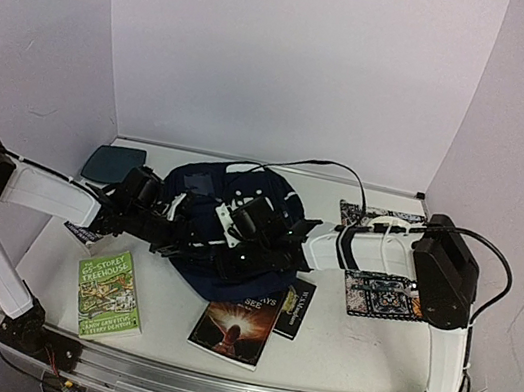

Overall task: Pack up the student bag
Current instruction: Pick up the second largest pocket of the bag from the student bag, then hold the second largest pocket of the student bag.

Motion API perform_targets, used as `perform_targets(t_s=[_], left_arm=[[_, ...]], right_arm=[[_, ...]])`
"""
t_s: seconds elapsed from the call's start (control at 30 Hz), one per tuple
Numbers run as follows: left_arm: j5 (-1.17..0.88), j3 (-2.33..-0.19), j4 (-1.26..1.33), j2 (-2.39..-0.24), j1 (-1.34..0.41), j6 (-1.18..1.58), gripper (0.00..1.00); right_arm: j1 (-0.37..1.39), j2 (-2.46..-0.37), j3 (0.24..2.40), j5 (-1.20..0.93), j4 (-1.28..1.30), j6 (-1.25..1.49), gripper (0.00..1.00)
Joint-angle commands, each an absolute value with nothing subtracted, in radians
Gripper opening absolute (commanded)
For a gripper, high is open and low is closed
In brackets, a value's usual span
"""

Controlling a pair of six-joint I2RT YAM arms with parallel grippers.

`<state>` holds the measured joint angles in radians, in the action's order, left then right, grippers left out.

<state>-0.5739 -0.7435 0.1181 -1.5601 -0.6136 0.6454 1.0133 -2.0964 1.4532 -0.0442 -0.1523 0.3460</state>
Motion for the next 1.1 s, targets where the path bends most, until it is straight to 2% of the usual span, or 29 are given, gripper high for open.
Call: perform_targets(t_s=[0.0,0.2,0.43,0.77,1.07], left_arm=[[-0.554,-0.716,0.151,-1.512,-0.623,0.681,0.53],[-0.468,-0.668,0.149,-1.476,-0.622,0.756,0.62],[-0.427,-0.681,0.150,-1.475,-0.621,0.805,0.65],[-0.419,-0.741,0.166,-1.490,-0.621,0.874,0.65],[-0.398,-0.721,0.239,-1.484,-0.621,0.998,0.60]], right_arm=[[1.006,-2.054,1.452,-0.039,-0.149,0.320,0.00],[1.006,-1.961,1.415,-0.050,-0.143,0.312,0.00],[1.007,-1.917,1.415,-0.081,-0.123,0.301,0.00],[1.014,-1.931,1.419,-0.084,-0.111,0.275,0.00],[1.023,-1.955,1.446,-0.089,-0.110,0.253,0.00]])
